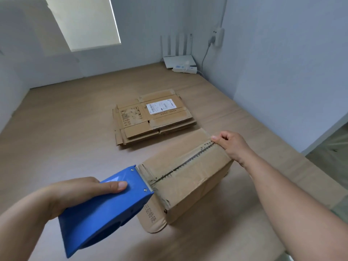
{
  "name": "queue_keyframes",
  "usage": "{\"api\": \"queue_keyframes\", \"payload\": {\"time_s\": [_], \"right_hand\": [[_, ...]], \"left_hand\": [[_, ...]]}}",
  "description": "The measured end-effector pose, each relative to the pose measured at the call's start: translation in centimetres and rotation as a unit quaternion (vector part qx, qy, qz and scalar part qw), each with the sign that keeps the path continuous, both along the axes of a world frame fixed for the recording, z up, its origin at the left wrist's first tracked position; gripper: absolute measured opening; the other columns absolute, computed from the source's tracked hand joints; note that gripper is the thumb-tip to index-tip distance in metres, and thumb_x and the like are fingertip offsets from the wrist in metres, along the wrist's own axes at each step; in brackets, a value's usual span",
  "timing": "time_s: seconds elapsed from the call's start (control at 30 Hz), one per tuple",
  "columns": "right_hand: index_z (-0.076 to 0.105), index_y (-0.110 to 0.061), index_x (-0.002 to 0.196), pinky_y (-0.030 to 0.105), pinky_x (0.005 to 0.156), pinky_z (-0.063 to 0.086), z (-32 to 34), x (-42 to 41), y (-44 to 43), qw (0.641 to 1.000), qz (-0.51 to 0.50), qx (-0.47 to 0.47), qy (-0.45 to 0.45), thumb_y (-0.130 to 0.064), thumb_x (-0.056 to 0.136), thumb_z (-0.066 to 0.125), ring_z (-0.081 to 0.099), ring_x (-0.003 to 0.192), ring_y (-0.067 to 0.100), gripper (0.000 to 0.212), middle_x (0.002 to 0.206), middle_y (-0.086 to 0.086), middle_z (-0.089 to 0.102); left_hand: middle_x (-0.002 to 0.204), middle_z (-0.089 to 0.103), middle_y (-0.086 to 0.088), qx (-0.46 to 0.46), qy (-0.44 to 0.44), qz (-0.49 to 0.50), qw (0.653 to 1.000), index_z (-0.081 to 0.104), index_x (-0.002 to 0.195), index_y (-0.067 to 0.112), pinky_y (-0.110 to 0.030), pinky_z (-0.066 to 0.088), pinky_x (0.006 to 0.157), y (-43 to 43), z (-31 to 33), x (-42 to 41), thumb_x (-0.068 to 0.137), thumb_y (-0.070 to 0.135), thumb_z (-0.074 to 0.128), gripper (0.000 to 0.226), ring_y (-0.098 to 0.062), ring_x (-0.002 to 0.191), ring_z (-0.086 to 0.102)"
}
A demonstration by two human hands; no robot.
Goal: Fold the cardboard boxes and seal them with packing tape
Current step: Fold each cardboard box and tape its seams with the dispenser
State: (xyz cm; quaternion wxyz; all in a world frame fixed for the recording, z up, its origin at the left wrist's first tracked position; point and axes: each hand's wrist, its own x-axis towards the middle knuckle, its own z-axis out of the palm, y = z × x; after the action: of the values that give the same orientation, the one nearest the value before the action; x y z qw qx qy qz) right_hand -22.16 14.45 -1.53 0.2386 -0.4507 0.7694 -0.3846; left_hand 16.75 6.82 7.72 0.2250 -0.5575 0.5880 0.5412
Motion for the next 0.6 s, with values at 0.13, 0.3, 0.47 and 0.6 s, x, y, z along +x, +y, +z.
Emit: {"api": "queue_keyframes", "payload": {"time_s": [0.13, 0.3, 0.47, 0.6], "right_hand": [[0.053, 0.000, 0.070, 0.031, 0.059, 0.025, 0.0, 0.1, 0.0, 1.000, 0.003, 0.002, 0.014, -0.028, 0.090, 0.064, 0.036, 0.063, 0.018, 0.037, 0.063, 0.006, 0.040], [0.055, 0.004, 0.074, 0.031, 0.059, 0.027, -0.1, 0.1, 0.0, 1.000, -0.003, 0.000, 0.014, -0.029, 0.090, 0.064, 0.038, 0.064, 0.018, 0.038, 0.065, 0.008, 0.043], [0.055, 0.007, 0.076, 0.031, 0.060, 0.028, 0.0, 0.2, 0.1, 1.000, 0.001, 0.002, 0.017, -0.029, 0.090, 0.064, 0.039, 0.065, 0.018, 0.039, 0.066, 0.010, 0.045], [0.052, 0.001, 0.069, 0.032, 0.056, 0.026, 0.0, 0.4, 0.0, 1.000, 0.001, 0.000, 0.025, -0.031, 0.090, 0.063, 0.038, 0.061, 0.018, 0.039, 0.063, 0.009, 0.043]], "left_hand": [[0.091, 0.075, -0.014, -0.009, -0.019, 0.028, 0.999, 0.078, 0.086, 0.009, -0.039, 0.057, 0.084, 0.3, -0.1, 1.5, 0.024, 0.080, 0.077, 0.095, -0.031, 0.084, 0.072], [0.090, 0.075, -0.010, 0.000, -0.040, 0.045, 0.998, 0.075, 0.096, 0.009, -0.037, 0.056, 0.085, 0.8, -0.9, 0.6, 0.032, 0.077, 0.075, 0.093, -0.028, 0.083, 0.073], [0.081, 0.076, -0.007, -0.017, -0.059, 0.102, 0.993, 0.073, 0.095, 0.013, -0.027, 0.052, 0.066, 1.3, -2.3, -1.4, 0.050, 0.071, 0.075, 0.073, -0.023, 0.070, 0.073], [0.081, 0.062, 0.008, -0.224, -0.241, -0.053, 0.943, 0.062, 0.094, 0.024, -0.026, 0.042, 0.067, 2.9, -5.4, -1.4, 0.078, 0.069, 0.055, 0.048, -0.011, 0.073, 0.059]]}}
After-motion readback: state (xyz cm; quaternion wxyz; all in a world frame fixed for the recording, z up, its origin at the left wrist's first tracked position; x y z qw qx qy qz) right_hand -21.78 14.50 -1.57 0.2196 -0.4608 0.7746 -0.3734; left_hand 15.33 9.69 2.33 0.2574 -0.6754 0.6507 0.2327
